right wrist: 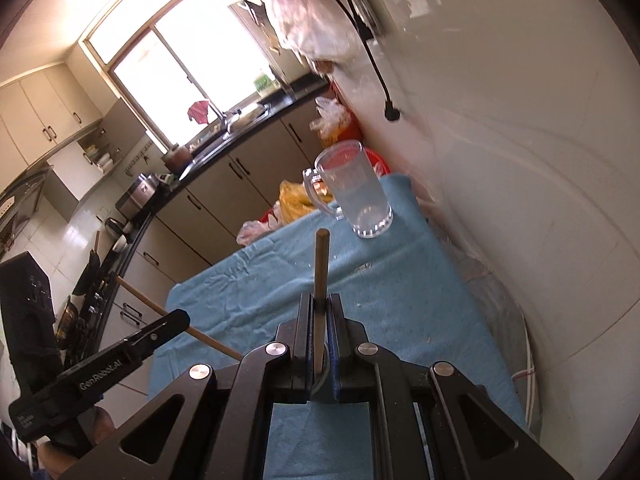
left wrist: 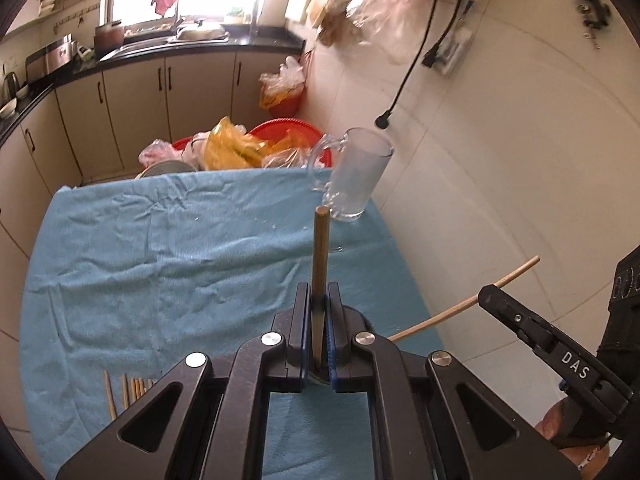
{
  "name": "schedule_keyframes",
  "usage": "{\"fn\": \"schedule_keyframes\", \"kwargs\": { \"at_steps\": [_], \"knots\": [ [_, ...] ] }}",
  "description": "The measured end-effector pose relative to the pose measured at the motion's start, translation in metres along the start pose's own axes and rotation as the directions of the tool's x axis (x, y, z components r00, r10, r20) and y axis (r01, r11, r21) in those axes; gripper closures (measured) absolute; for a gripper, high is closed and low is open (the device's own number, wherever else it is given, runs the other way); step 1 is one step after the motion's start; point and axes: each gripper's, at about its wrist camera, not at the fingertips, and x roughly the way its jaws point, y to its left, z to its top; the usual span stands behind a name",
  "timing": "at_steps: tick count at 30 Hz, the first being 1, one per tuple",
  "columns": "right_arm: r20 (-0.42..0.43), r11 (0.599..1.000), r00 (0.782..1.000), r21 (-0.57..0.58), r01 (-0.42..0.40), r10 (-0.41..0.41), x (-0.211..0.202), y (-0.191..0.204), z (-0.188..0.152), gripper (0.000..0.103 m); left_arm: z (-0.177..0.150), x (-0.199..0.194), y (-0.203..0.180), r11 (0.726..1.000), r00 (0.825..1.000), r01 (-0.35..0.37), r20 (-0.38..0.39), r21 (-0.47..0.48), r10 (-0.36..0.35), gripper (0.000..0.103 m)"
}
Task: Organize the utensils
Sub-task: 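Lower the chopstick into the black cup and open the right tool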
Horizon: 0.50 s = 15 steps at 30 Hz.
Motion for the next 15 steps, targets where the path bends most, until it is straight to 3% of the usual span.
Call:
{"fn": "schedule_keyframes", "kwargs": {
  "at_steps": [8,10,13,15],
  "knots": [
    [-0.025,1.000,1.000,-0.004,0.013,-0.013,0.019,0.001,0.001,0.095,0.005,0.005,0.012,1.000,1.000,-0.006,0.015,-0.025,0.007,0.094],
    [-0.016,1.000,1.000,-0.010,0.013,-0.014,0.018,0.002,0.004,0.095,0.007,0.000,0.014,1.000,0.999,0.003,0.034,-0.029,-0.002,0.078],
    [0.005,1.000,1.000,-0.012,0.020,-0.019,0.012,0.005,0.006,0.094,0.009,-0.011,0.015,1.000,0.998,-0.001,0.065,-0.028,0.003,0.071],
    [0.027,1.000,0.999,-0.017,0.023,-0.022,0.004,0.007,0.008,0.086,0.011,-0.018,0.016,1.000,0.998,0.004,0.070,-0.030,-0.002,0.069]
  ]
}}
